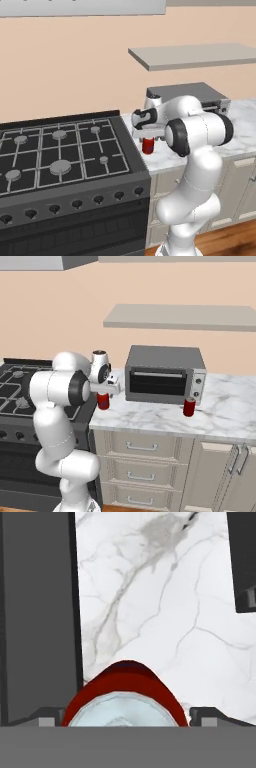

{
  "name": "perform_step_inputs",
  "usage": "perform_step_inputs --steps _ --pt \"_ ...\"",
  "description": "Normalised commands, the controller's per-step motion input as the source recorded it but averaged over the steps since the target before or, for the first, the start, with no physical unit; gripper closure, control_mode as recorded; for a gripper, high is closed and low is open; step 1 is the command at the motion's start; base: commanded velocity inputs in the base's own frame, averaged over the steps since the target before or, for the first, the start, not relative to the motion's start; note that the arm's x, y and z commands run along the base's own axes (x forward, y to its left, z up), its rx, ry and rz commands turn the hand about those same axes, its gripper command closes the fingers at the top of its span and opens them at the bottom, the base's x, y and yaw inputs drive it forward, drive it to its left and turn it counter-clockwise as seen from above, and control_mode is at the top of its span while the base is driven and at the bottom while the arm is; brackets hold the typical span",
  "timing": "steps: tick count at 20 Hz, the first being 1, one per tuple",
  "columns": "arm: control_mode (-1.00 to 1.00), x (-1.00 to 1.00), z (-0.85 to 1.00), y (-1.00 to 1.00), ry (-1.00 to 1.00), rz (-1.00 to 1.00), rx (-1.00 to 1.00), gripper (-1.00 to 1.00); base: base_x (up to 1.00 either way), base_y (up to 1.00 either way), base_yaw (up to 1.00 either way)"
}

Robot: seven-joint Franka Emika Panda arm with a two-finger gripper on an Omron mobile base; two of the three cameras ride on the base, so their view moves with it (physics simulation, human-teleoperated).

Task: Four empty soda cans are scattered around the kitchen. Gather all the cans and cluster them next to the stove for recycling.

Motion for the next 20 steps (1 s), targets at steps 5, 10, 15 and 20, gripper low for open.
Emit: perform_step_inputs --steps 5,10,15,20 --pt "-1.0 -0.19 0.26 -0.05 -0.09 0.0 0.0 -1.0 0.0 0.0 0.0" --pt "-1.0 -0.27 0.39 0.0 -0.04 0.01 0.0 -1.0 0.0 0.0 0.0" --pt "-1.0 -0.41 0.33 0.0 0.0 0.01 0.0 -1.0 0.0 0.0 0.0" --pt "-1.0 -0.52 0.19 0.0 -0.02 0.0 0.0 -1.0 0.0 0.0 0.0"
